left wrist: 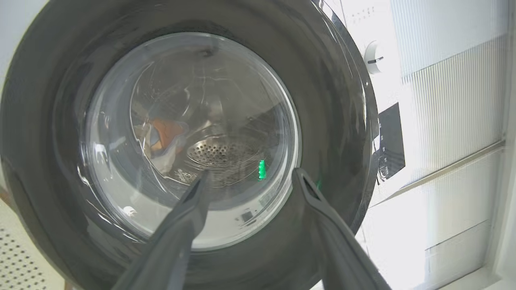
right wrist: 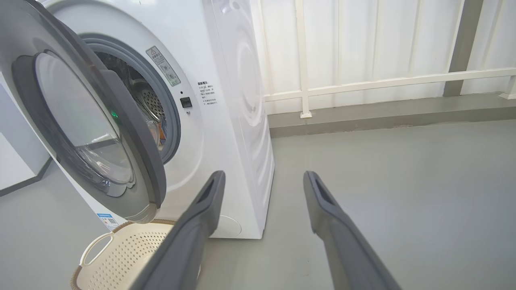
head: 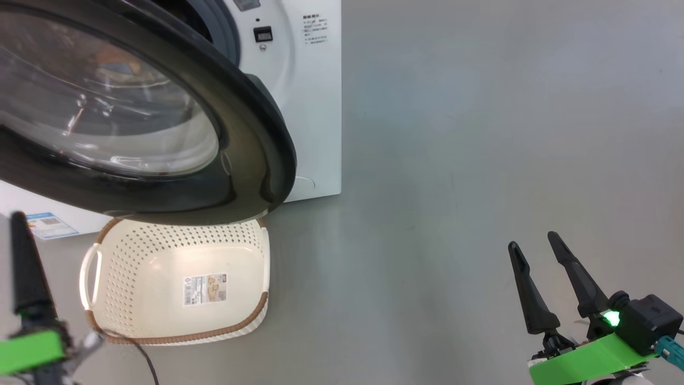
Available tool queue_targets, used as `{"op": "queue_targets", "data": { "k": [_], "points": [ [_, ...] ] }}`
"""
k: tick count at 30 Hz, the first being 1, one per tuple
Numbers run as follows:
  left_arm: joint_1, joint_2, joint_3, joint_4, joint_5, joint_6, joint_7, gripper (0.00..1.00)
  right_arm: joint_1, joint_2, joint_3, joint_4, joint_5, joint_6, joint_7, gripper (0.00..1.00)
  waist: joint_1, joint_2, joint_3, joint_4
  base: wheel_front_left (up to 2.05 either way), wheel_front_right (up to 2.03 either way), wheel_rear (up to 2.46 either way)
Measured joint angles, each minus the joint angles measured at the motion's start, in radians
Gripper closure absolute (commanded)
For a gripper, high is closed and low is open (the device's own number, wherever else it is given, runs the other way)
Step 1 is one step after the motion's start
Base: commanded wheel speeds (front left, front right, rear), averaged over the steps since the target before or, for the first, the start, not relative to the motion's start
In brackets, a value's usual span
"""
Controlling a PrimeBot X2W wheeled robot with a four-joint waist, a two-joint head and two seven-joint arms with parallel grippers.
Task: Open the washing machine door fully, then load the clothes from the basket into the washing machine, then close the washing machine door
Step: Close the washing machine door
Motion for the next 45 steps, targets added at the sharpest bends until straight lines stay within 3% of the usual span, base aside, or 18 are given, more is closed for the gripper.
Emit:
{"op": "queue_targets", "data": {
  "k": [4, 10, 15, 26, 45],
  "points": [
    [0.057, 0.009, -0.056, -0.009, 0.260, 0.014, -0.102, 0.00, 0.016, -0.002, -0.005, 0.000, -0.024, 0.000, 0.000, 0.00, 0.0000, 0.0000, -0.012, 0.009, 0.00, 0.00, 0.00],
    [0.115, 0.079, -0.193, -0.008, 0.671, 0.117, -0.160, 0.00, 0.035, -0.005, -0.018, 0.001, -0.027, 0.000, 0.000, 0.00, 0.0000, 0.0000, -0.040, 0.021, 0.00, 0.00, 0.00],
    [0.152, 0.098, -0.277, -0.003, 0.841, 0.172, -0.163, 0.00, 0.076, -0.006, -0.025, 0.005, -0.033, 0.000, 0.001, 0.00, 0.0000, 0.0000, -0.072, 0.034, 0.00, 0.00, 0.00],
    [0.224, 0.144, -0.354, 0.057, 0.984, 0.226, -0.152, 0.00, 0.147, 0.019, -0.031, 0.000, -0.054, 0.000, 0.021, 0.00, 0.0000, 0.0000, -0.151, 0.063, 0.00, 0.00, 0.00],
    [0.244, 0.151, -0.376, 0.086, 0.986, 0.231, -0.152, 0.00, 0.183, 0.034, -0.041, -0.025, -0.061, 0.000, 0.043, 0.00, 0.0001, 0.0000, -0.189, 0.059, 0.00, 0.00, 0.00]
  ]
}}
